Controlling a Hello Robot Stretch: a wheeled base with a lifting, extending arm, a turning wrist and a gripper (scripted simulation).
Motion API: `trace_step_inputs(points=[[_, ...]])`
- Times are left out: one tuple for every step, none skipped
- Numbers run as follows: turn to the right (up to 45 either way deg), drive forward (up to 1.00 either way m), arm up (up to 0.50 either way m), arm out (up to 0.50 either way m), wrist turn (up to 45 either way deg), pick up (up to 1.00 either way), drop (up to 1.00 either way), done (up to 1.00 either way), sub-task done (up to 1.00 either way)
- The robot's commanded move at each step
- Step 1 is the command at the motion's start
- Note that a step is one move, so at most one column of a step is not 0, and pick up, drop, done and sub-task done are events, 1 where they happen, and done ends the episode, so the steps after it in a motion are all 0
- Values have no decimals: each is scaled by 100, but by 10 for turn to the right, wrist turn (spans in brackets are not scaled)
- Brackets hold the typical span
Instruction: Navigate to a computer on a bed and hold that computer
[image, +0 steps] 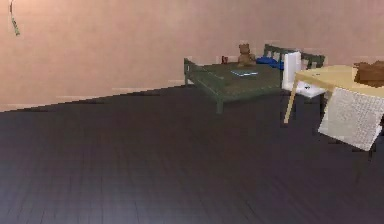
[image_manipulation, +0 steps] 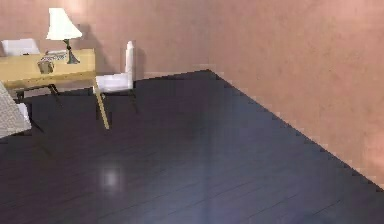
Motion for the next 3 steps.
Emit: trace_step_inputs(points=[[0, 100, 0, 0, 0, 0, 0, 0, 0], [0, 100, 0, 0, 0, 0, 0, 0, 0], [0, 10, 0, 0, 0, 0, 0, 0, 0]])
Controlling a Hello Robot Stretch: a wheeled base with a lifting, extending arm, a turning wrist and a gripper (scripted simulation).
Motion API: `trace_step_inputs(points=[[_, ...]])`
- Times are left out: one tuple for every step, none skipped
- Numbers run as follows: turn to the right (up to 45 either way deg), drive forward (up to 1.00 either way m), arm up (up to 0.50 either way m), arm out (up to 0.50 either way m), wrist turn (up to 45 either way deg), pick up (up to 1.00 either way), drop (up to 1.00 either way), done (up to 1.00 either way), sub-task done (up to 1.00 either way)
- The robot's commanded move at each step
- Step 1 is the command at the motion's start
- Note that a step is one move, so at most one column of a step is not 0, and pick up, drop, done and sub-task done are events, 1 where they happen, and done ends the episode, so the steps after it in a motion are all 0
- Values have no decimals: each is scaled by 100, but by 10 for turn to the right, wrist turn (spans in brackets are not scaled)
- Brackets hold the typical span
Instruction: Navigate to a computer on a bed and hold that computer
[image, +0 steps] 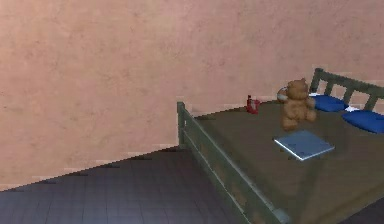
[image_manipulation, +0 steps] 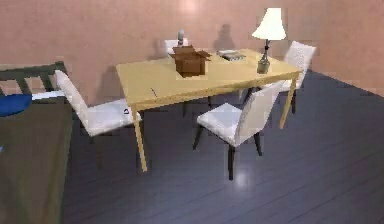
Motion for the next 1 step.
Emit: trace_step_inputs(points=[[450, 0, 0, 0, 0, 0, 0, 0, 0]])
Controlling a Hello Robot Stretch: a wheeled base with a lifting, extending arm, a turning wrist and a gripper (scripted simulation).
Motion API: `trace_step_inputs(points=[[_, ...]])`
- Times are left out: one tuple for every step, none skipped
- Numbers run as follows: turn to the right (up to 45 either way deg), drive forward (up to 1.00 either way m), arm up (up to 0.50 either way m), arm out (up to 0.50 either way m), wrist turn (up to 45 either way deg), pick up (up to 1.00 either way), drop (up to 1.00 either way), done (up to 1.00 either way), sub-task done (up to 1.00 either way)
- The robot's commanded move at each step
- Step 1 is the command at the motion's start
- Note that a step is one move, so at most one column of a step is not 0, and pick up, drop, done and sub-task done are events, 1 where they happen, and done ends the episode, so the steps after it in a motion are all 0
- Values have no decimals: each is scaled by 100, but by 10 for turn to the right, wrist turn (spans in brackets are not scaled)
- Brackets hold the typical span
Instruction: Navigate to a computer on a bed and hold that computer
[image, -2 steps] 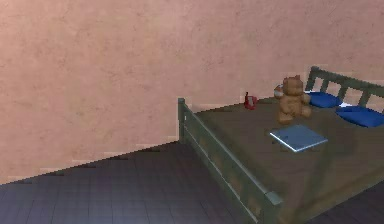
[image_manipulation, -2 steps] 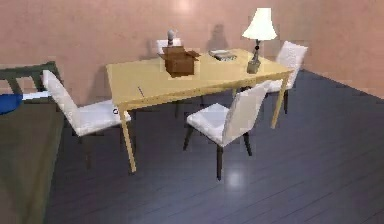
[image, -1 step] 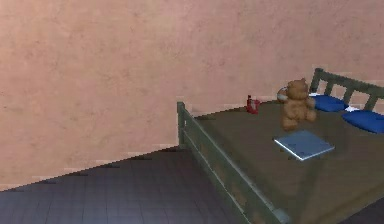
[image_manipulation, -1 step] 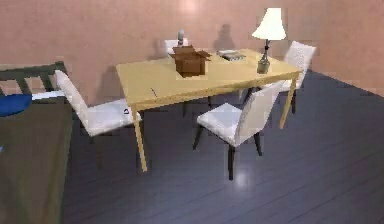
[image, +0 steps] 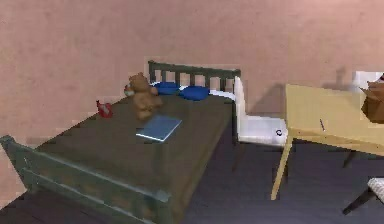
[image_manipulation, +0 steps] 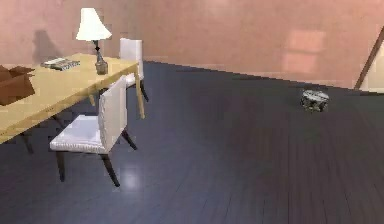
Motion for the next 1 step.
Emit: trace_step_inputs(points=[[450, 0, 0, 0, 0, 0, 0, 0, 0]])
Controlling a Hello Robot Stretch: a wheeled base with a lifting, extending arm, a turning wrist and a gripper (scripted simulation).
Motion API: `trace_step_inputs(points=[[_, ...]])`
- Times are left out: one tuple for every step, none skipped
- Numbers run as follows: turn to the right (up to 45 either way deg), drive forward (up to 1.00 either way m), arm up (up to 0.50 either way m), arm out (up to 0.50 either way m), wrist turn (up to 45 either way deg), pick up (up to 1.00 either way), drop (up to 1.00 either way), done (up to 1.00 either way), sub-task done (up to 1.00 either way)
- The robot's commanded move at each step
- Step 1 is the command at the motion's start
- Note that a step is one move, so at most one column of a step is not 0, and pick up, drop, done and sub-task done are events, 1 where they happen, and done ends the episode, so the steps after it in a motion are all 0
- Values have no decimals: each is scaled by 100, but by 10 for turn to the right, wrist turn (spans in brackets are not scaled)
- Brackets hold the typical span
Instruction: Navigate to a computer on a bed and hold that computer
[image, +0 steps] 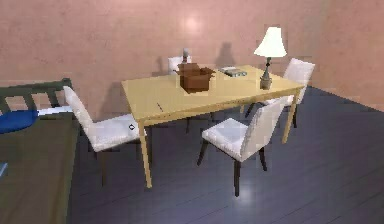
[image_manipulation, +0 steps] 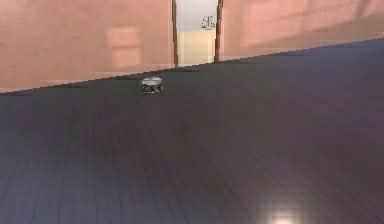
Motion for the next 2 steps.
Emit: trace_step_inputs(points=[[0, 45, 0, 0, 0, 0, 0, 0, 0], [-450, 0, 0, 0, 0, 0, 0, 0, 0]])
